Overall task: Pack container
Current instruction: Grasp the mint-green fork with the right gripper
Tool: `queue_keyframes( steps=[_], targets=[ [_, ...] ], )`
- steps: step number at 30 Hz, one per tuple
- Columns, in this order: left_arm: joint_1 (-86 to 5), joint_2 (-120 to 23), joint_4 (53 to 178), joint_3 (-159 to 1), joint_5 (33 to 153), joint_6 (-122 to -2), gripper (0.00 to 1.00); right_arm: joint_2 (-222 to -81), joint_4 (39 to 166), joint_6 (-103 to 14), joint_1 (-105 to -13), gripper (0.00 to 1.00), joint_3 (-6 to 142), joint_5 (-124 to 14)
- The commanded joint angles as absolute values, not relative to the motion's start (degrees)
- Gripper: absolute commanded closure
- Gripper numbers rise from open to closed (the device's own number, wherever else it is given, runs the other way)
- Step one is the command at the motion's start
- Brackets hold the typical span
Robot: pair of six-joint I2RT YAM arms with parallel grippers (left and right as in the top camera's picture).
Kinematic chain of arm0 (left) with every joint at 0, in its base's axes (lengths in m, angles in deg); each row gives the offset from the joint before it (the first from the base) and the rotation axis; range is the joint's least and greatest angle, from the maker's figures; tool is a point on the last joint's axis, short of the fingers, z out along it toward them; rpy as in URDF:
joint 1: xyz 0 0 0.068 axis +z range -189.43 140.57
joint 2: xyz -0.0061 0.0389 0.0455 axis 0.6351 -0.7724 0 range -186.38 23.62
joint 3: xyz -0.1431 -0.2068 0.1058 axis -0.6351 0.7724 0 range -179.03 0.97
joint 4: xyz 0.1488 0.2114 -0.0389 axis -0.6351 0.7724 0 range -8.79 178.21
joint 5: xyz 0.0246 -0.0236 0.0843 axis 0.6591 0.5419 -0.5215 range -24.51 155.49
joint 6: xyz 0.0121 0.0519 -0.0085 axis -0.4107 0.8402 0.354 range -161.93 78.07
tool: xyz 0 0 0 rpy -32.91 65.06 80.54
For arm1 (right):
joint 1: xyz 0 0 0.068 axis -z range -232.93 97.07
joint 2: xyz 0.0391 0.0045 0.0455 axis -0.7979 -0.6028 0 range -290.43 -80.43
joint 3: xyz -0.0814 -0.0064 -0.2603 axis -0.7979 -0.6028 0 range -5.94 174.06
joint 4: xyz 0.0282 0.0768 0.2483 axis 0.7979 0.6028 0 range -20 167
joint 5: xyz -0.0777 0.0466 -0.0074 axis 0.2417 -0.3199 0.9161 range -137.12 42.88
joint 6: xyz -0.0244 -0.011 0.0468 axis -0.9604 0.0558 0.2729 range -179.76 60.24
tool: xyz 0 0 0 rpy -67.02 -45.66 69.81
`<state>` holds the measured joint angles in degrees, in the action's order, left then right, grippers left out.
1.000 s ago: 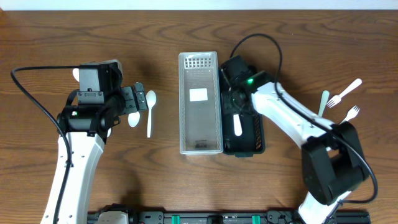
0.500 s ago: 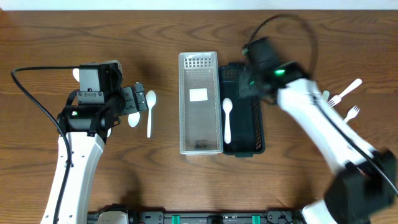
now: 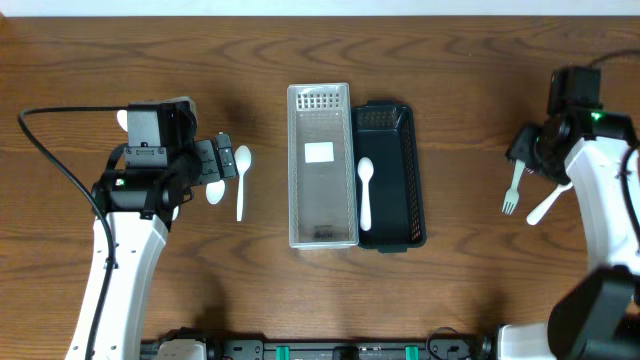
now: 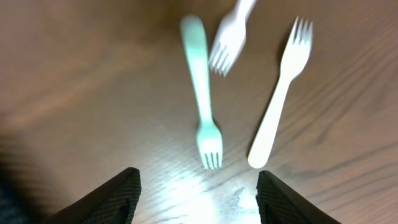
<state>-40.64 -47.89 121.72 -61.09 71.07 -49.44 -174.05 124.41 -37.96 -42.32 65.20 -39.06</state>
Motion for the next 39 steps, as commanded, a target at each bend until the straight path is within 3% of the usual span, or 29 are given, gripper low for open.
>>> queue_keyframes(
  steps=[1,28,32,36,39],
  targets=[
    [-40.36,-47.50,121.91,-62.27,70.37,-49.50,0.02,-177.20,122.58,-39.46,-41.07,0.37,60.70,-42.23],
    [-40.36,-47.50,121.89,-62.27,70.35,-49.48,0.02,-189.31,112.96,-45.95,-40.83,0.35,57.68,-42.89],
    [-40.36,-47.50,121.89,-62.27,70.35,-49.48,0.02,-189.31,113.05,-45.93,-40.83,0.47,57.59,-42.91],
    [-40.36,-47.50,121.89,-62.27,70.35,-49.48,0.02,-189.31,113.05,-45.87,-40.85,0.50,57.37,-42.95],
    [-40.36,-47.50,121.89,-62.27,70.35,-49.48,0.02,-189.31,113.07,-45.89,-40.85,0.60,57.31,-43.08]
  ],
)
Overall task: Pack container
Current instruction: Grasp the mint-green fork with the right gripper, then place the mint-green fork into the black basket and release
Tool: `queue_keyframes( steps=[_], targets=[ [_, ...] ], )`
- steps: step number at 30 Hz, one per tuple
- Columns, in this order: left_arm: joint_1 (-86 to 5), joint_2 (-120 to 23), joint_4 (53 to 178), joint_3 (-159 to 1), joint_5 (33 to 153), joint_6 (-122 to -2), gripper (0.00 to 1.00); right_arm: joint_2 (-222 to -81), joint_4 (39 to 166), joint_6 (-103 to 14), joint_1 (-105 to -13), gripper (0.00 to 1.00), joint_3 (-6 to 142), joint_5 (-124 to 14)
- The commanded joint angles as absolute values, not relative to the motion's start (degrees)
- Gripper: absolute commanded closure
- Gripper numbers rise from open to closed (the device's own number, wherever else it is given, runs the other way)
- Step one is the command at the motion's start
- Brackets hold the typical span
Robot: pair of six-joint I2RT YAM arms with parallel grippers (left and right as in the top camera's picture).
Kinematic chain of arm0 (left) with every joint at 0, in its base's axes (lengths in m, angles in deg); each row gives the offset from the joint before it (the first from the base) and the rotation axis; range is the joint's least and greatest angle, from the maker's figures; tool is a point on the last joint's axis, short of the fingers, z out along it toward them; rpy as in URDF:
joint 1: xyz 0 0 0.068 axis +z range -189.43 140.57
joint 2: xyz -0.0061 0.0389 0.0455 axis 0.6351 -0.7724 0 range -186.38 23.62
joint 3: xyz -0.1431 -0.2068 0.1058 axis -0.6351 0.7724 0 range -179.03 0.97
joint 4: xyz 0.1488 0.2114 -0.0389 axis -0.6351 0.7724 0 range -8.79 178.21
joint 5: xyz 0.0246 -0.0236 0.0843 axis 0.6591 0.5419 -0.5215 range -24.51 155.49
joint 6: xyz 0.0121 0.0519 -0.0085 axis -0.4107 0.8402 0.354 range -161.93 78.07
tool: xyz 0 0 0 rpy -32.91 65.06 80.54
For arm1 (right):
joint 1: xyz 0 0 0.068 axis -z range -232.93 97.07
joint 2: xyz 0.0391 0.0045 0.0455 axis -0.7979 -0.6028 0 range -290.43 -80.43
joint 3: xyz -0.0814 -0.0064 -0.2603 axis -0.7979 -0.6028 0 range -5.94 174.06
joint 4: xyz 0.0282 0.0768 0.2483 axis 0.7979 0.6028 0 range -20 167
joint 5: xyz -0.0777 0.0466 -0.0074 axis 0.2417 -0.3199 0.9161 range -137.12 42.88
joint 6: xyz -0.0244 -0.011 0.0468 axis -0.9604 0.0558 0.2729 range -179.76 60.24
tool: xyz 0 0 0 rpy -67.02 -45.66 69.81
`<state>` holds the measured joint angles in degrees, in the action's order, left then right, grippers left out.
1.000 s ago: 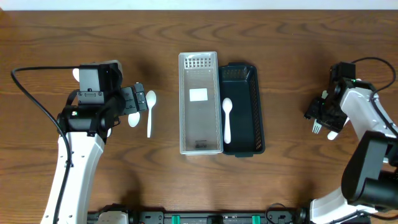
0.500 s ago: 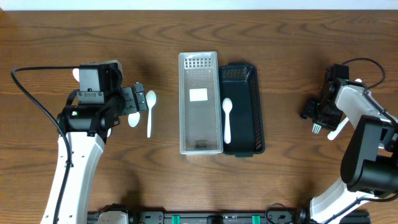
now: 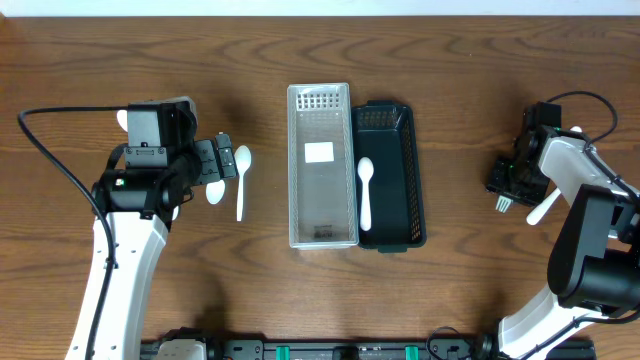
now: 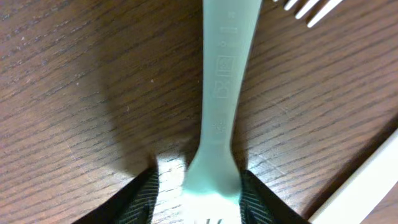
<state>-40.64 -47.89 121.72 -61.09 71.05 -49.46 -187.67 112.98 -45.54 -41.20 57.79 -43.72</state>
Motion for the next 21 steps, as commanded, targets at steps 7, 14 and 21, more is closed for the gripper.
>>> queue_keyframes(
  steps=[7,14,21],
  targets=[
    [-40.36,-47.50,121.89,-62.27,70.35,-49.48,0.02,-189.31,113.11,-45.89,-40.85,0.69,57.31,-43.10],
    [-40.36,-47.50,121.89,-62.27,70.35,-49.48,0.02,-189.31,112.79,-44.73,-40.85,0.75,57.31,-43.08],
    [-40.36,-47.50,121.89,-62.27,70.35,-49.48,0.02,-187.91,112.98,-44.40,-41.42,0.86,58.25,-43.08]
  ],
)
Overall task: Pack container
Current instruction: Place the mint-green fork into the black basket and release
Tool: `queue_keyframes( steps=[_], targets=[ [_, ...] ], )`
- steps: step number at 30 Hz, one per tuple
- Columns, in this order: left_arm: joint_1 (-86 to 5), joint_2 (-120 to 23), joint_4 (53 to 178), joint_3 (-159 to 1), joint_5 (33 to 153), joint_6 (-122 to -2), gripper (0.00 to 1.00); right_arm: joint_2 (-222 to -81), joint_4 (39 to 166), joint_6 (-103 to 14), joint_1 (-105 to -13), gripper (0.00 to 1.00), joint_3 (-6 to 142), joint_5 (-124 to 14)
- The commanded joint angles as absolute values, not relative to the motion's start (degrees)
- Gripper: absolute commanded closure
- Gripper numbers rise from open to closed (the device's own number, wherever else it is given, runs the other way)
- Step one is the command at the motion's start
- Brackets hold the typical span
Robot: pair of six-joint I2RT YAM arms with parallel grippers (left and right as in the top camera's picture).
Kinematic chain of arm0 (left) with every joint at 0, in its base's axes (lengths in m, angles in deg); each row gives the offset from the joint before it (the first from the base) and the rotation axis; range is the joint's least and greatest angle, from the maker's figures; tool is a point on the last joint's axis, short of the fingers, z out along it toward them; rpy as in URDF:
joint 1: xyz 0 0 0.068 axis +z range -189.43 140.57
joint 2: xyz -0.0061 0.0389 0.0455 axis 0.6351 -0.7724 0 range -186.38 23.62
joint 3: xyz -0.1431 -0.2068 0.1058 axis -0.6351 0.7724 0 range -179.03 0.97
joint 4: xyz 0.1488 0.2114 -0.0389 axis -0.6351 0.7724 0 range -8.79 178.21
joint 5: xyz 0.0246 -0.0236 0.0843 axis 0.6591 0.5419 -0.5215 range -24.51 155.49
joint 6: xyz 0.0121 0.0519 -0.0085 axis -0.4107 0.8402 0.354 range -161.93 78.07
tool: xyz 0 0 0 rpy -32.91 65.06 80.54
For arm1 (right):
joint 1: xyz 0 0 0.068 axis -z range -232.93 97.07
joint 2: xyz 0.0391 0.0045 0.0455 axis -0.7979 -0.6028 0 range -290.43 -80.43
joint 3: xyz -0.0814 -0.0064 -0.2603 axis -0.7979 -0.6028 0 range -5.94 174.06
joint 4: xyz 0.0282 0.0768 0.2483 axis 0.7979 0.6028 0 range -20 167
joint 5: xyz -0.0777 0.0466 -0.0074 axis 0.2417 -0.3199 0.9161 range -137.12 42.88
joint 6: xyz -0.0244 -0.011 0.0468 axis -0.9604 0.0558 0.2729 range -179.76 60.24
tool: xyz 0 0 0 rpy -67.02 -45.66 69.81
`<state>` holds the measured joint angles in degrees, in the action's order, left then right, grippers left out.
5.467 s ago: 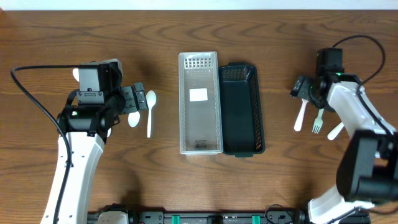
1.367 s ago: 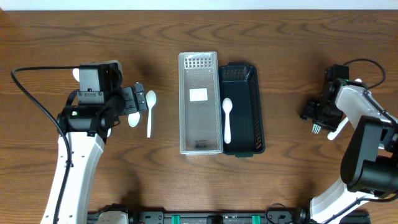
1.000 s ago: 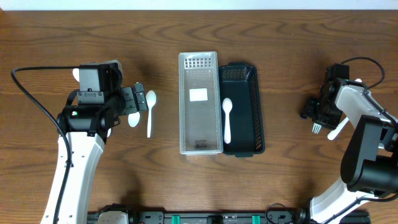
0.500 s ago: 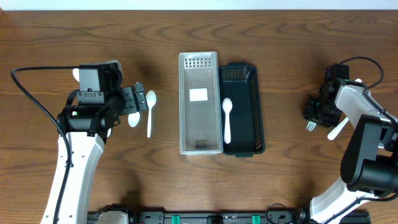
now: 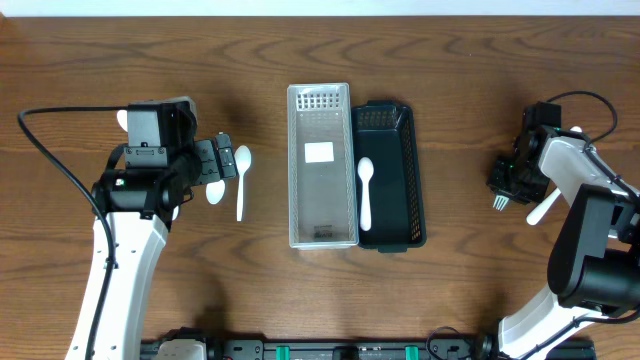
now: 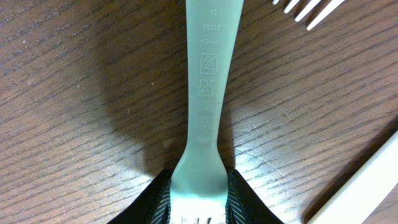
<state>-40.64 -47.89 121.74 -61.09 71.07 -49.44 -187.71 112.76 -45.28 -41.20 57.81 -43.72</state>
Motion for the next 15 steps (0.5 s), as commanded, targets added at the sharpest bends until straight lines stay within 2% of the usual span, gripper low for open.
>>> queue_keyframes(
  steps=[1,4,9,15],
  targets=[
    [-40.36,-47.50,121.89,-62.27,70.35,-49.48,0.02,-187.16,113.62,-44.38,-41.68,0.87,58.86,-43.08],
    [-40.36,-47.50,121.91,-62.27,70.35,-49.48,0.02,-183.84,116.98,-44.40,-43.59,0.99,62.29,-43.08],
    [-40.36,-47.50,121.89,-62.27,70.37,-49.48,0.02,-176.37,122.47,-44.40,-51.13,0.99,70.97,-43.08],
    [-40.36,-47.50,121.91,-62.27,70.37,-49.48,0.02,-170.77,122.97,-40.43,-65.49,0.99,76.08,-43.10]
  ],
)
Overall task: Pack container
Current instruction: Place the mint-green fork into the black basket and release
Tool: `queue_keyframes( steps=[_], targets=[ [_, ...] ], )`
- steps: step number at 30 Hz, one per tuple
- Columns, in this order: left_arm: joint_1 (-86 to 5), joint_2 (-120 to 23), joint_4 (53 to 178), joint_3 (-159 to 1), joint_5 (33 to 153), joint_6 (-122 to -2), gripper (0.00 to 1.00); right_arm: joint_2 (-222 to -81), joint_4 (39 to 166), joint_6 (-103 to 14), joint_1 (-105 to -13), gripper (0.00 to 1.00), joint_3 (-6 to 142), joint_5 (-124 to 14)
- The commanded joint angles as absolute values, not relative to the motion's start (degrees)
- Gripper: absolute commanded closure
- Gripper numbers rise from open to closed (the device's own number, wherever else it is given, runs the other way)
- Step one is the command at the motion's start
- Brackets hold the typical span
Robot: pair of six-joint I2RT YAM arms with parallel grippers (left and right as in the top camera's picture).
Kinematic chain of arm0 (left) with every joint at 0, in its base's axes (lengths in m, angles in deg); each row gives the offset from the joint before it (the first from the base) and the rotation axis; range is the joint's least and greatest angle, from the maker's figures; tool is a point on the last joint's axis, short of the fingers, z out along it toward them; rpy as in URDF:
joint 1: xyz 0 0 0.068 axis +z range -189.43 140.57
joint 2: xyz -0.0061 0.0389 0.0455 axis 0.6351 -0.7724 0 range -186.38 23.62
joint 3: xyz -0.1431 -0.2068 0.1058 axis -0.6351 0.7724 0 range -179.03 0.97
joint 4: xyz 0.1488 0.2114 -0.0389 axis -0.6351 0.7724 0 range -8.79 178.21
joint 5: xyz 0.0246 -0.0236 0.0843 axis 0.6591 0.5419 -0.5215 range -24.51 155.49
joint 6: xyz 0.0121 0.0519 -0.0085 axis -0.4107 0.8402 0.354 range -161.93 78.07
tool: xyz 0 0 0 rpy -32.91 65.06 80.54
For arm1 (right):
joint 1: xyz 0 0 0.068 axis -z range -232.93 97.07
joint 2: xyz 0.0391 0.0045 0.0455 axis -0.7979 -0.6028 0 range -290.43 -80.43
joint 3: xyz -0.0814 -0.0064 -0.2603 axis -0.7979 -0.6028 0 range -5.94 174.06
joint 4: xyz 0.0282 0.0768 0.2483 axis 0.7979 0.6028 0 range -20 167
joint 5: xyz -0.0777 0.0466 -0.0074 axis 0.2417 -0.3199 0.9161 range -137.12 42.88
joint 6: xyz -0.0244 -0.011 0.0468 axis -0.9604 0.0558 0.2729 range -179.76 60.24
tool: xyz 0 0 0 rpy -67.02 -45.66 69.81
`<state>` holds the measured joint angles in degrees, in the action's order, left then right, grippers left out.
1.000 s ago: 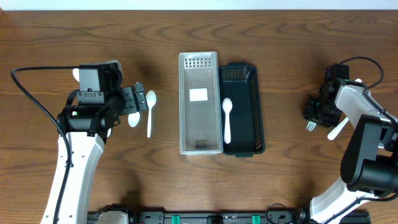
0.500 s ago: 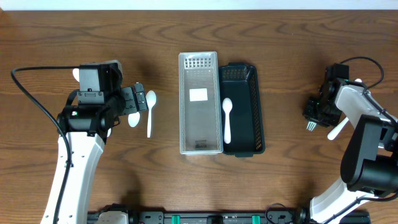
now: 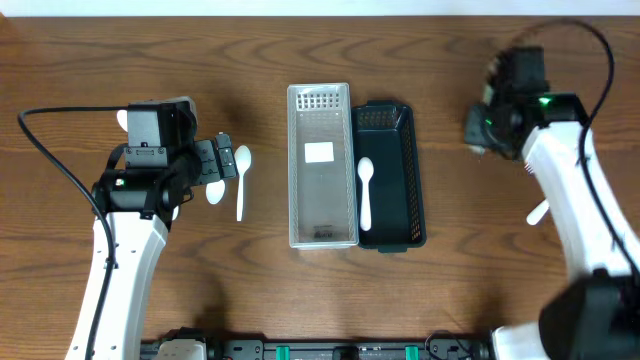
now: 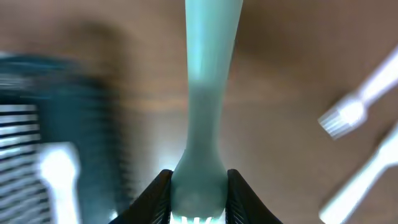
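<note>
My right gripper (image 3: 479, 131) (image 4: 198, 202) is shut on the neck of a pale green plastic fork (image 4: 209, 81), lifted above the table to the right of the black container (image 3: 391, 176) (image 4: 93, 124). The fork's handle points away from the wrist camera and its tines are cut off at the frame's bottom. A white spoon (image 3: 365, 192) (image 4: 59, 180) lies in the black container. A clear container (image 3: 322, 165) stands against its left side. My left gripper (image 3: 222, 165) sits open at the far left beside white spoons (image 3: 241, 182).
White forks (image 4: 348, 115) lie on the wood at the right; one (image 3: 539, 211) shows beside my right arm in the overhead view. The left arm's black cable (image 3: 55, 150) loops over the left of the table.
My right gripper, which was down at the table on the right with the green fork between its fingers, now holds the fork in the air farther left and back, near the black container.
First my right gripper hung open above three forks on the right. It then stood low with its fingers around the green fork's neck, then closed on it. Now the fork is off the table near the black container. The left arm stayed still.
</note>
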<state>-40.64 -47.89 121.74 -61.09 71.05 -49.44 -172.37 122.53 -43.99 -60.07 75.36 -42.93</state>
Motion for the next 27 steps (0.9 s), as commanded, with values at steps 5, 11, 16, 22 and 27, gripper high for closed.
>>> queue_keyframes(
  steps=[5,11,16,22,27],
  targets=[
    [-40.36,-47.50,121.91,-62.27,70.37,-49.48,0.02,-172.67,122.82,-35.22,-73.90,0.99,74.71,-43.04],
    [-40.36,-47.50,121.91,-62.27,70.37,-49.48,0.02,-182.86,122.12,-34.26,-78.89,0.99,72.26,-43.17],
    [-40.36,-47.50,121.91,-62.27,70.35,-49.48,0.02,-188.93,121.59,-34.28,-81.05,0.95,72.28,-44.96],
    [-40.36,-47.50,121.91,-62.27,70.35,-49.48,0.02,-188.52,119.80,-34.83,-81.40,0.66,72.74,-45.07],
    [-40.36,-47.50,121.91,-62.27,70.37,-49.48,0.02,-185.96,120.41,-37.80,-80.57,0.55,74.64,-45.03]
  ],
)
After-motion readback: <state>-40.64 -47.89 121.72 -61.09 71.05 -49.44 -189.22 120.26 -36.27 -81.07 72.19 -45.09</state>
